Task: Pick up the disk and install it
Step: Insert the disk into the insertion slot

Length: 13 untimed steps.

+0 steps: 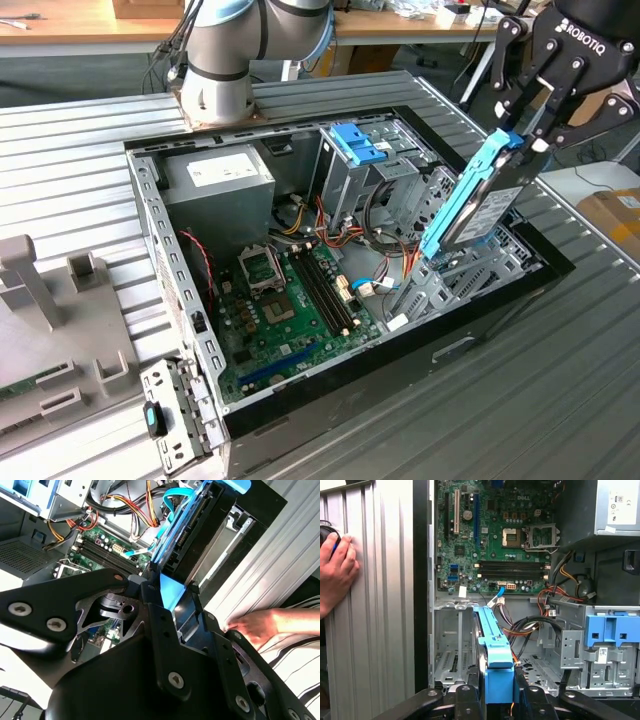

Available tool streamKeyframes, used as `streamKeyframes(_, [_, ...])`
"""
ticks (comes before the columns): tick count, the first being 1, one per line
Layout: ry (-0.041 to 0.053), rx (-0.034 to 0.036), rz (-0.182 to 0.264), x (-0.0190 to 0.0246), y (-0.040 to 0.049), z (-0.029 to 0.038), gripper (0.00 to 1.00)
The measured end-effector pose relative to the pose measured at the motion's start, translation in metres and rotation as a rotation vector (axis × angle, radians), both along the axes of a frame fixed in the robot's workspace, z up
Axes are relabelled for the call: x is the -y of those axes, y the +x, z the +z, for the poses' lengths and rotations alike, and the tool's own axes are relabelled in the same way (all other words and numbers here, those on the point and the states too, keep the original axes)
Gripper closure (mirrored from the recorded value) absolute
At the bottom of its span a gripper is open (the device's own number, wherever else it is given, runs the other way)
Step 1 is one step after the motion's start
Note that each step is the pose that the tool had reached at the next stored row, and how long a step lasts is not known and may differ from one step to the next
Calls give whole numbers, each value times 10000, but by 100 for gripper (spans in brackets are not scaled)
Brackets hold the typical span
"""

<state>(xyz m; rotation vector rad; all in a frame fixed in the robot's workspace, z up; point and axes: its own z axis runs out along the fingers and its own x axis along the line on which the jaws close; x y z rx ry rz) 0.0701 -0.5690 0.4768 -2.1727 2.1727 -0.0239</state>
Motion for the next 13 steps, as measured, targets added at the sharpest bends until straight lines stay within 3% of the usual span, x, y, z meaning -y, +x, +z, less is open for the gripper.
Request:
streamKeyframes(5, [9,0,-1,0,38,7,64])
streamKeyframes(9, [8,28,0,29,40,7,64])
streamKeyframes(13, [8,121,1,48,41,28,64])
